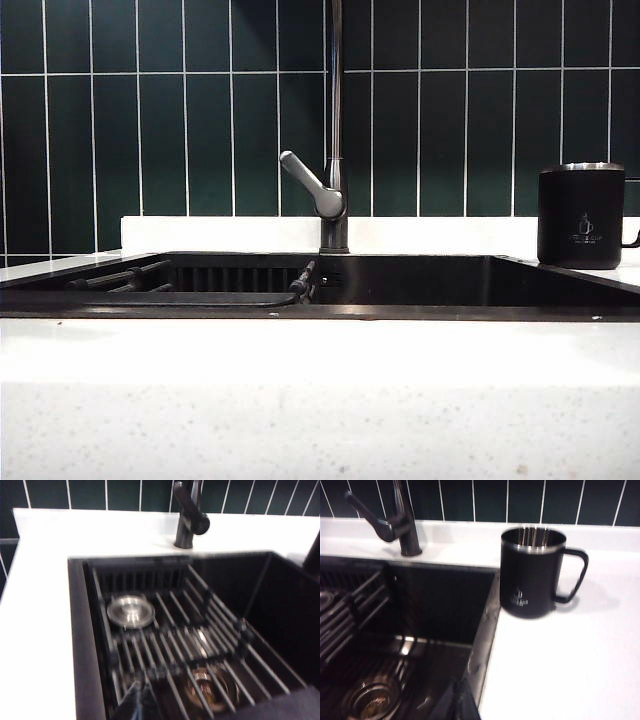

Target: Pick up the mug next to the sink, go to the faucet to get some water, pour the water into the sink, and finally put the mug back to its place.

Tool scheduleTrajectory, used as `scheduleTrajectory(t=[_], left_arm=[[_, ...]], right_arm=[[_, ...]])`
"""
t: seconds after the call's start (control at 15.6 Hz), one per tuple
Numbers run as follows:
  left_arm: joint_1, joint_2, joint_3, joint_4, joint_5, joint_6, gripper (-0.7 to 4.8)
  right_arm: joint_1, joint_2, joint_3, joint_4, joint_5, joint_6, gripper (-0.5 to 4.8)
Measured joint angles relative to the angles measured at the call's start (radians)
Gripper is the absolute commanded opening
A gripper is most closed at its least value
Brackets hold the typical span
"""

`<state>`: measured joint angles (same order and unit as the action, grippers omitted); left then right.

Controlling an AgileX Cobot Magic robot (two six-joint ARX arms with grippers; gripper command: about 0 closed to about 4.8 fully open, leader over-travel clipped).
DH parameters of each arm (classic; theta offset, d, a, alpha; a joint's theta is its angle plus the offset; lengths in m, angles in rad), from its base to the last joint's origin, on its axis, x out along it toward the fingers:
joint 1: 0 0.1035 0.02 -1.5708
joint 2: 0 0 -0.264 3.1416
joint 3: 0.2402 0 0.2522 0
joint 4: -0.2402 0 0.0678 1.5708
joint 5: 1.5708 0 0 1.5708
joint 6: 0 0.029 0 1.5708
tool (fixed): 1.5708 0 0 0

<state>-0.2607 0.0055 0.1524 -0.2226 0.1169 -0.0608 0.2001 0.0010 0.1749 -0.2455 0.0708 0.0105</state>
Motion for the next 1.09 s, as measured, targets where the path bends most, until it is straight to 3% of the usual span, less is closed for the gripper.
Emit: scheduleTrajectory(t=[0.38,1.09], left_arm=[[0.000,0.001,-0.083,0.089,-0.031,0.008,-0.06],[0.000,0.001,-0.147,0.159,-0.049,0.050,-0.06]], right_arm=[[0.000,0.000,-0.031,0.061,0.000,-0.080,-0.09],[0.000,0.000,-0.163,0.175,0.015,-0.080,-0.09]])
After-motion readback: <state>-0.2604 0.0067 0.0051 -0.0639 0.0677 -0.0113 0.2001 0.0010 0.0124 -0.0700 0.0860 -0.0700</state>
